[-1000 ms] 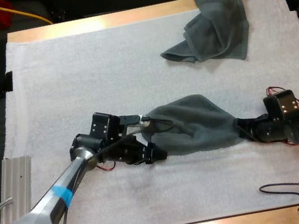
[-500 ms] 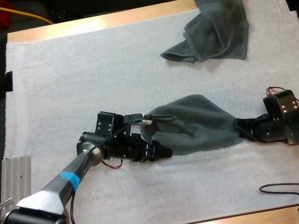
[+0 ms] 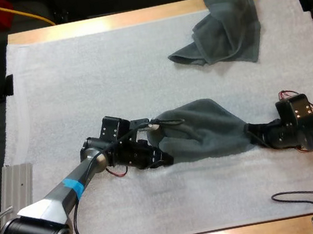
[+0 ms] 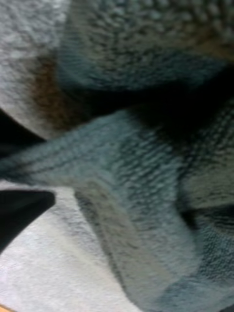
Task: Pick towel from pile, fold and stack
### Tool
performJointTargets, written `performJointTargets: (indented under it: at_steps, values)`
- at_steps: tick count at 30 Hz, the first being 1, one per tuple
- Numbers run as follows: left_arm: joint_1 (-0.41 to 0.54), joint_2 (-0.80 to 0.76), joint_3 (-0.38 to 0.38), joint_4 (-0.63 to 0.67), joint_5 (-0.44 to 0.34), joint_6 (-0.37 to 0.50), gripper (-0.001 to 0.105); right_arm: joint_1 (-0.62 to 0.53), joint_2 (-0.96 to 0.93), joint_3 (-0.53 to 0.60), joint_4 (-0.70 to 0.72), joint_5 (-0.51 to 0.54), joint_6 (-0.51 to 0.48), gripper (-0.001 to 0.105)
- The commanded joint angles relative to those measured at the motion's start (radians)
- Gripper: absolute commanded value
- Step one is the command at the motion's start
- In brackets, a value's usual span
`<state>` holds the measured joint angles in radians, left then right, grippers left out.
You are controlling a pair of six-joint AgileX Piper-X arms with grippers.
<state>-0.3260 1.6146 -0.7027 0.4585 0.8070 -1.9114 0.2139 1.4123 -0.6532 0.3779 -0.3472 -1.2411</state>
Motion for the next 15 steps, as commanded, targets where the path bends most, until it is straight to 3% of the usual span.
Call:
performJointTargets:
  at_steps: [1, 6, 10, 15]
  values:
    - [-0.005, -0.007, -0.005, 0.011, -0.002, -0.007, 0.0, 0.001, -0.002, 0.008, 0.047, 0.006, -0.012, 0.001]
    - [-0.005, -0.125, -0.013, 0.042, -0.031, 0.018, 0.0, 0.001, -0.008, 0.0, 0.049, -0.116, -0.069, 0.001]
    - [-0.005, -0.231, -0.055, 0.13, -0.09, 0.04, 0.0, 0.001, -0.079, -0.01, 0.082, -0.082, -0.103, 0.001]
    - [-0.005, -0.346, -0.16, 0.278, -0.136, 0.118, 0.0, 0.001, -0.232, -0.057, 0.175, -0.073, -0.181, 0.001]
